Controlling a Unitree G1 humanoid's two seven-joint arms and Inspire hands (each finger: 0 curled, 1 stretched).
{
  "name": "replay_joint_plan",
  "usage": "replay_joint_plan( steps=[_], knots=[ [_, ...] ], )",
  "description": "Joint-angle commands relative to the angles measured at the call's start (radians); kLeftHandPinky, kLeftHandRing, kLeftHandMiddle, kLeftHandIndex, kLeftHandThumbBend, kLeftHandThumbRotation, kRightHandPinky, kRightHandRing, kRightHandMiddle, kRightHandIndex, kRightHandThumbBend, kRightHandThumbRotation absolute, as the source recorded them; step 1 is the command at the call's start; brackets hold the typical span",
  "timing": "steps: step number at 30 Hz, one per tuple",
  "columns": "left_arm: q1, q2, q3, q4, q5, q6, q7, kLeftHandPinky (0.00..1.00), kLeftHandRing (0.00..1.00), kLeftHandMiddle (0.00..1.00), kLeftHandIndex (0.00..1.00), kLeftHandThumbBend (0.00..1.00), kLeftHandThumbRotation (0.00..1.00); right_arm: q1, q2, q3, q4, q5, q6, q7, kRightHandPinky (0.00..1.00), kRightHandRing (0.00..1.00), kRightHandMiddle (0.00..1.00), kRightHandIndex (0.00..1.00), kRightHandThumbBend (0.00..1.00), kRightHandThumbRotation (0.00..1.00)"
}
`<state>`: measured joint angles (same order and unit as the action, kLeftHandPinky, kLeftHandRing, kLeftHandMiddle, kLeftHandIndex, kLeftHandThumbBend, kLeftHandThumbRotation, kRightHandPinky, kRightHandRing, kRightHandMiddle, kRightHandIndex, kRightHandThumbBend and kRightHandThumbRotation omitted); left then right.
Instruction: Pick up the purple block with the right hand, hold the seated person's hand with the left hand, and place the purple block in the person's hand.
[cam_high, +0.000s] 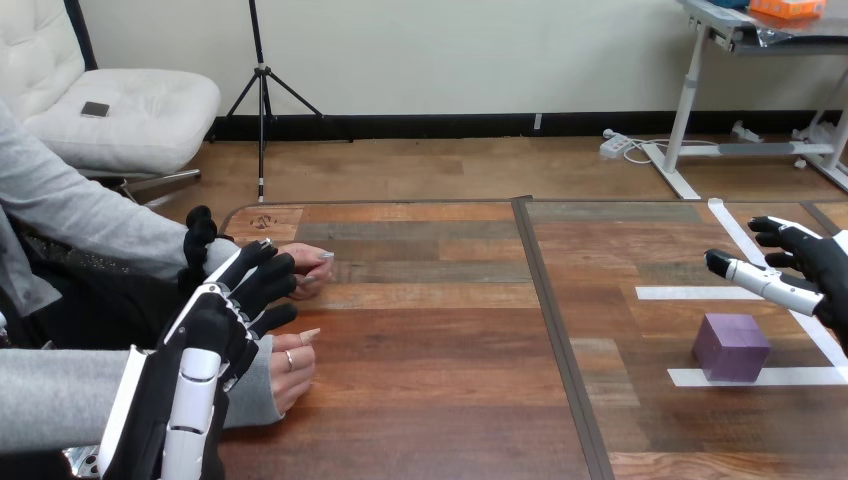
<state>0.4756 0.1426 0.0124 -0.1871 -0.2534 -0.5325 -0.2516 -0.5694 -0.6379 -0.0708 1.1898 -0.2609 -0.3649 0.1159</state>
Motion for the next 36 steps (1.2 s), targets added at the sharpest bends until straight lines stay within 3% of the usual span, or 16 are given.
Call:
replay_joint_plan(
  steps=[1, 12, 18, 21, 36],
  knots=[
    [-0.020, -0.014, 0.000, -0.034, -0.010, 0.000, -0.005, 0.81, 0.86, 0.85, 0.86, 0.63, 1.00, -0.106, -0.022, 0.030, 0.020, -0.024, 0.017, -0.053, 0.83, 0.92, 0.94, 0.92, 0.75, 0.55],
    [-0.010, -0.014, -0.001, -0.046, -0.020, 0.012, -0.010, 0.82, 0.87, 0.87, 0.88, 0.63, 1.00, -0.120, -0.012, 0.062, 0.048, -0.044, 0.075, -0.079, 0.83, 0.94, 0.96, 0.93, 0.80, 0.45],
    [-0.003, -0.019, 0.000, -0.053, -0.014, 0.018, -0.001, 0.83, 0.87, 0.86, 0.88, 0.63, 1.00, -0.115, -0.009, 0.078, 0.058, -0.047, 0.088, -0.073, 0.85, 0.96, 0.98, 0.93, 0.82, 0.43],
    [-0.002, -0.018, 0.000, -0.053, -0.014, 0.017, -0.002, 0.84, 0.88, 0.86, 0.89, 0.62, 1.00, -0.120, -0.003, 0.079, 0.065, -0.042, 0.121, -0.061, 0.88, 0.97, 0.99, 0.94, 0.87, 0.44],
    [0.001, -0.019, 0.002, -0.057, -0.022, 0.018, -0.005, 0.86, 0.89, 0.87, 0.90, 0.60, 1.00, -0.099, 0.012, 0.112, 0.072, -0.045, 0.134, -0.042, 0.90, 0.98, 1.00, 0.95, 0.92, 0.40]
  ],
)
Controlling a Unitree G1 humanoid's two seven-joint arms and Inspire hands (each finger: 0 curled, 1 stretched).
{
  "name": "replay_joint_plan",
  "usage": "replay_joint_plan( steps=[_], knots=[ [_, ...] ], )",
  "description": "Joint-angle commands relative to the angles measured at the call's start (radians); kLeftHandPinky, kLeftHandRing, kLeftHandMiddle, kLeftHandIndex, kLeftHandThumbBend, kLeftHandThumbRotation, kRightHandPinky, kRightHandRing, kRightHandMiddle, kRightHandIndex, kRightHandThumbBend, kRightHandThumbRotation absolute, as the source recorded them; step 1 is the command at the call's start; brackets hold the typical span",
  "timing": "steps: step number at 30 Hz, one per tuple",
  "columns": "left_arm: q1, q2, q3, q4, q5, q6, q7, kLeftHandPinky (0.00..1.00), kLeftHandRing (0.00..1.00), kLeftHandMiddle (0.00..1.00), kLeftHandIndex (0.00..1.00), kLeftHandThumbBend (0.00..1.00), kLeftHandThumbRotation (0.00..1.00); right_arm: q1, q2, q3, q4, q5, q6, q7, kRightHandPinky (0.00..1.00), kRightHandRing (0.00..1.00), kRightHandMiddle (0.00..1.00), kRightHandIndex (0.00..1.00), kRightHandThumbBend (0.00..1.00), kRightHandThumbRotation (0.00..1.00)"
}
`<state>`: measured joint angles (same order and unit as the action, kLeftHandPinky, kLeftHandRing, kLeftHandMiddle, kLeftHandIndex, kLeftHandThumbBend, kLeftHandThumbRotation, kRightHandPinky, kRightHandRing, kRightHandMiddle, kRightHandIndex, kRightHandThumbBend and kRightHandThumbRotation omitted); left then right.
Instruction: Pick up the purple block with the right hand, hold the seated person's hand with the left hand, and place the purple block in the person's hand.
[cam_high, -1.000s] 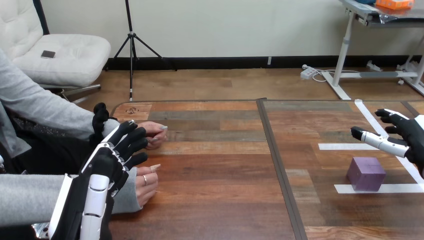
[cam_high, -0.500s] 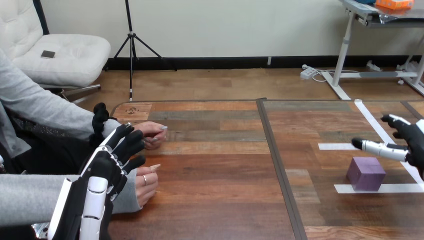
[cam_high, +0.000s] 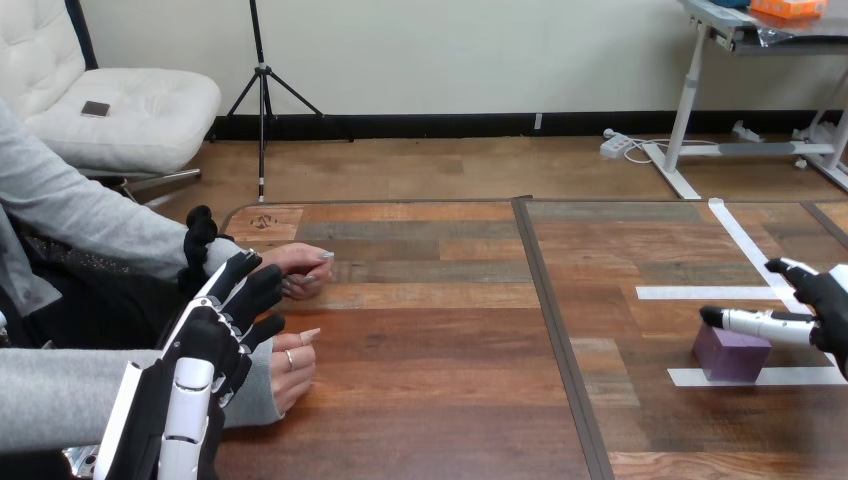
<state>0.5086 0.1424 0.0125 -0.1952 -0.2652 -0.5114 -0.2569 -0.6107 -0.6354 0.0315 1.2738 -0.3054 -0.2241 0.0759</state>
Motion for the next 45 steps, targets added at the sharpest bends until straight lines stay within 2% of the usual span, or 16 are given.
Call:
replay_joint_plan(
  steps=[1, 12, 18, 24, 33, 45],
  knots=[
    [-0.032, -0.018, 0.002, -0.049, -0.010, -0.002, 0.000, 0.86, 0.89, 0.87, 0.90, 0.60, 1.00, -0.055, 0.012, 0.009, -0.012, 0.003, -0.005, 0.003, 0.90, 0.98, 1.00, 0.95, 0.92, 0.39],
    [-0.036, -0.011, 0.004, -0.042, -0.012, -0.009, -0.010, 0.86, 0.90, 0.87, 0.90, 0.60, 1.00, -0.043, 0.024, 0.025, -0.006, -0.008, 0.018, 0.005, 0.91, 1.00, 1.00, 0.95, 0.96, 0.36],
    [-0.036, -0.011, 0.005, -0.043, -0.015, -0.009, -0.013, 0.86, 0.90, 0.88, 0.90, 0.60, 1.00, -0.032, 0.028, 0.032, -0.006, -0.008, 0.011, 0.007, 0.91, 1.00, 1.00, 0.95, 0.96, 0.34],
    [-0.036, -0.014, 0.003, -0.048, -0.022, -0.002, -0.012, 0.86, 0.90, 0.88, 0.90, 0.61, 1.00, -0.028, 0.029, 0.056, -0.009, -0.021, 0.015, 0.008, 0.89, 0.98, 0.99, 0.95, 0.97, 0.33],
    [-0.038, -0.015, 0.002, -0.048, -0.027, -0.001, -0.015, 0.86, 0.90, 0.88, 0.90, 0.60, 1.00, -0.016, 0.037, 0.055, -0.008, -0.007, 0.019, 0.011, 0.87, 0.96, 0.99, 0.94, 0.98, 0.30],
    [-0.047, -0.012, 0.003, -0.032, -0.034, -0.012, -0.026, 0.85, 0.90, 0.87, 0.89, 0.61, 1.00, -0.001, 0.041, 0.089, -0.011, -0.038, 0.010, -0.029, 0.82, 0.93, 0.95, 0.92, 0.96, 0.26]
  ],
)
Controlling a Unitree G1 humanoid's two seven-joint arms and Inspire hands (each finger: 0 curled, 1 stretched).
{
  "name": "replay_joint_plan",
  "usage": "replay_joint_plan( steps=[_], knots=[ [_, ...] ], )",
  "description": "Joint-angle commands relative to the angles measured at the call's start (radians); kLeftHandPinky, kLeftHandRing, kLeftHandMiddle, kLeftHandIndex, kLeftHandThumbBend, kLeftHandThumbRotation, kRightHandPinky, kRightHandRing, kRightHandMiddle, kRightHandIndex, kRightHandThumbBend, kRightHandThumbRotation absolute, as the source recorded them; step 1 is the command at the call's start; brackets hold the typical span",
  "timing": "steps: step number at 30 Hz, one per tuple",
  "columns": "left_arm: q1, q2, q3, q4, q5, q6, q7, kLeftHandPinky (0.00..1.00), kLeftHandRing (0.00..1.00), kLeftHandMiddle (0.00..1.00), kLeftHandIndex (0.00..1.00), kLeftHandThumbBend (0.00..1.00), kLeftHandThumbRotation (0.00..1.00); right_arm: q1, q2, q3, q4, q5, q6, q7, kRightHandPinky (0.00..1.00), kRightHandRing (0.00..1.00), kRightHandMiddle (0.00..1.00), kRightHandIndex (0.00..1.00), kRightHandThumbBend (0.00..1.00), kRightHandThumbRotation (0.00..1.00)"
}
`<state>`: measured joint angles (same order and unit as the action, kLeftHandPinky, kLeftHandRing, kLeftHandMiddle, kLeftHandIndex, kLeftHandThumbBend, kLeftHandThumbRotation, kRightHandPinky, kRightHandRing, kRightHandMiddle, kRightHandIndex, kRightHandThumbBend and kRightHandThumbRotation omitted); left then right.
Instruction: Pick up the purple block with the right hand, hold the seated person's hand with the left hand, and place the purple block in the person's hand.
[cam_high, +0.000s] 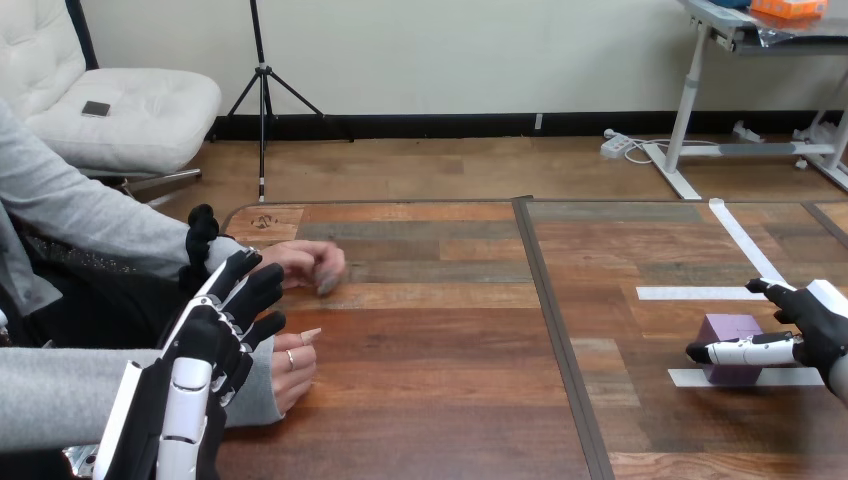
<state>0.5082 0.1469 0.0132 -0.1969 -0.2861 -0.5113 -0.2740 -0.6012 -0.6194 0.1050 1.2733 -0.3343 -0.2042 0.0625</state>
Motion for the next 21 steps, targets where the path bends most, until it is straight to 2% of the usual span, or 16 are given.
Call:
replay_joint_plan(
  steps=[1, 9, 14, 17, 21],
  knots=[
    [-0.047, -0.016, 0.002, -0.031, -0.013, -0.011, -0.009, 0.85, 0.90, 0.87, 0.89, 0.61, 1.00, -0.010, 0.027, 0.015, -0.010, -0.009, -0.011, -0.016, 0.81, 0.92, 0.95, 0.92, 0.96, 0.25],
    [-0.047, -0.015, 0.004, -0.033, -0.025, -0.006, -0.016, 0.85, 0.90, 0.87, 0.89, 0.61, 1.00, -0.007, 0.033, 0.021, -0.007, -0.007, -0.014, -0.022, 0.67, 0.84, 0.90, 0.90, 0.97, 0.19],
    [-0.046, -0.014, 0.005, -0.035, -0.027, -0.004, -0.018, 0.84, 0.89, 0.87, 0.89, 0.62, 1.00, -0.003, 0.037, 0.026, -0.008, -0.010, -0.014, -0.030, 0.64, 0.84, 0.89, 0.89, 0.99, 0.14],
    [-0.046, -0.015, 0.006, -0.035, -0.027, -0.005, -0.017, 0.84, 0.89, 0.87, 0.89, 0.62, 1.00, -0.011, 0.039, 0.048, -0.005, -0.033, 0.014, -0.044, 0.61, 0.83, 0.88, 0.88, 0.99, 0.14],
    [-0.045, -0.015, 0.006, -0.037, -0.026, -0.005, -0.015, 0.84, 0.89, 0.86, 0.88, 0.63, 1.00, -0.010, 0.041, 0.061, -0.004, -0.050, 0.013, -0.061, 0.56, 0.79, 0.85, 0.87, 1.00, 0.11]
  ],
)
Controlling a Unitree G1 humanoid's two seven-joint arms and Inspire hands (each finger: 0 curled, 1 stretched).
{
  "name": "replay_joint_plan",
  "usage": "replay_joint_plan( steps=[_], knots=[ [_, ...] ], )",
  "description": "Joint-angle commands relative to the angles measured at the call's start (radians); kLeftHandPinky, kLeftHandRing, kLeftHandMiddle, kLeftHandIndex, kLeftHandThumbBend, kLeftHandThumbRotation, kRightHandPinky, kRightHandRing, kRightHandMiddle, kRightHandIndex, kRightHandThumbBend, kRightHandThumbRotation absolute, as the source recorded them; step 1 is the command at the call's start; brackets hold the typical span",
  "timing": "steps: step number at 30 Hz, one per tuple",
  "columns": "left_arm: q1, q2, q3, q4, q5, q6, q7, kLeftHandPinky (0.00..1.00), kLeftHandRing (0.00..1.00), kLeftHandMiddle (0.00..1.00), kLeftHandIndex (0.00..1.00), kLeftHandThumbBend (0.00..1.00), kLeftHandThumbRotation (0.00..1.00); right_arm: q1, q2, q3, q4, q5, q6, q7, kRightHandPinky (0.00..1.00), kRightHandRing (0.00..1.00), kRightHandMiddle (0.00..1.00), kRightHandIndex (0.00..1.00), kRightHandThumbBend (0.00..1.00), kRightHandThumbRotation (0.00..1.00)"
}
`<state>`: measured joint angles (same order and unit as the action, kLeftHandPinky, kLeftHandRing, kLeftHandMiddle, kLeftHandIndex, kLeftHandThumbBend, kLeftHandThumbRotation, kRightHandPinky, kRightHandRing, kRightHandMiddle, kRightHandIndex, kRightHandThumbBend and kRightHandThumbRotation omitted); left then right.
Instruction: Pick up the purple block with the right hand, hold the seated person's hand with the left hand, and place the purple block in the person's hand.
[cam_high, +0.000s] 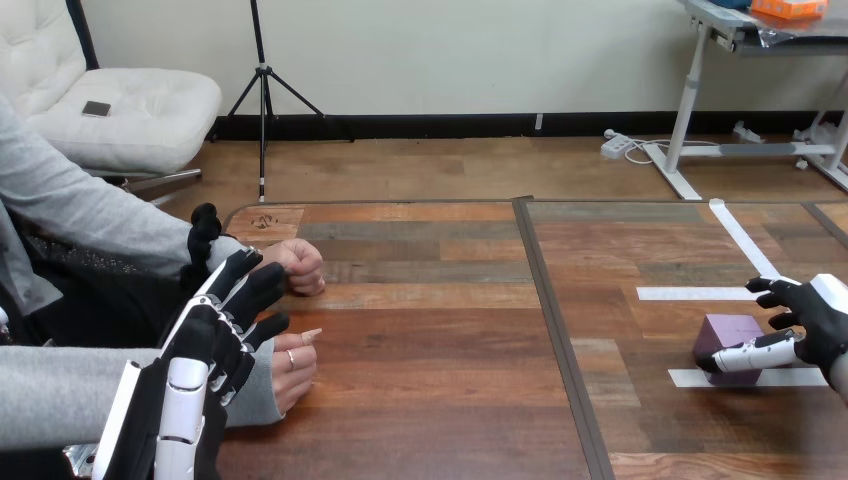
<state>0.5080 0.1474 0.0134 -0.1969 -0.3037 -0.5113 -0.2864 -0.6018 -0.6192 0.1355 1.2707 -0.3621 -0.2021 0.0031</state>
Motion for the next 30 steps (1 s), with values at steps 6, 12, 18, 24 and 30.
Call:
replay_joint_plan(
  steps=[6, 12, 18, 24, 30],
  knots=[
    [-0.042, -0.012, 0.007, -0.044, -0.007, 0.002, -0.001, 0.83, 0.89, 0.86, 0.88, 0.63, 1.00, -0.010, 0.046, 0.036, 0.001, -0.025, 0.015, -0.001, 0.34, 0.50, 0.60, 0.85, 1.00, 0.06],
    [-0.038, -0.011, 0.008, -0.051, -0.005, 0.004, 0.001, 0.83, 0.89, 0.86, 0.88, 0.63, 1.00, -0.012, 0.045, 0.047, 0.002, -0.034, 0.005, 0.009, 0.31, 0.49, 0.59, 0.83, 0.97, 0.01],
    [-0.037, -0.012, 0.009, -0.056, 0.001, 0.005, 0.007, 0.83, 0.89, 0.86, 0.88, 0.62, 1.00, -0.012, 0.043, 0.054, 0.005, -0.042, -0.008, 0.015, 0.53, 0.67, 0.72, 0.80, 0.93, 0.00],
    [-0.036, -0.014, 0.008, -0.057, -0.004, 0.008, 0.007, 0.82, 0.89, 0.86, 0.88, 0.62, 1.00, -0.014, 0.041, 0.059, 0.003, -0.049, -0.017, 0.023, 0.61, 0.71, 0.74, 0.77, 0.91, 0.00],
    [-0.037, -0.009, 0.010, -0.055, -0.007, 0.008, 0.001, 0.82, 0.89, 0.87, 0.88, 0.61, 1.00, -0.013, 0.042, 0.060, 0.005, -0.044, -0.028, 0.035, 0.60, 0.67, 0.71, 0.74, 0.90, 0.00]
  ],
)
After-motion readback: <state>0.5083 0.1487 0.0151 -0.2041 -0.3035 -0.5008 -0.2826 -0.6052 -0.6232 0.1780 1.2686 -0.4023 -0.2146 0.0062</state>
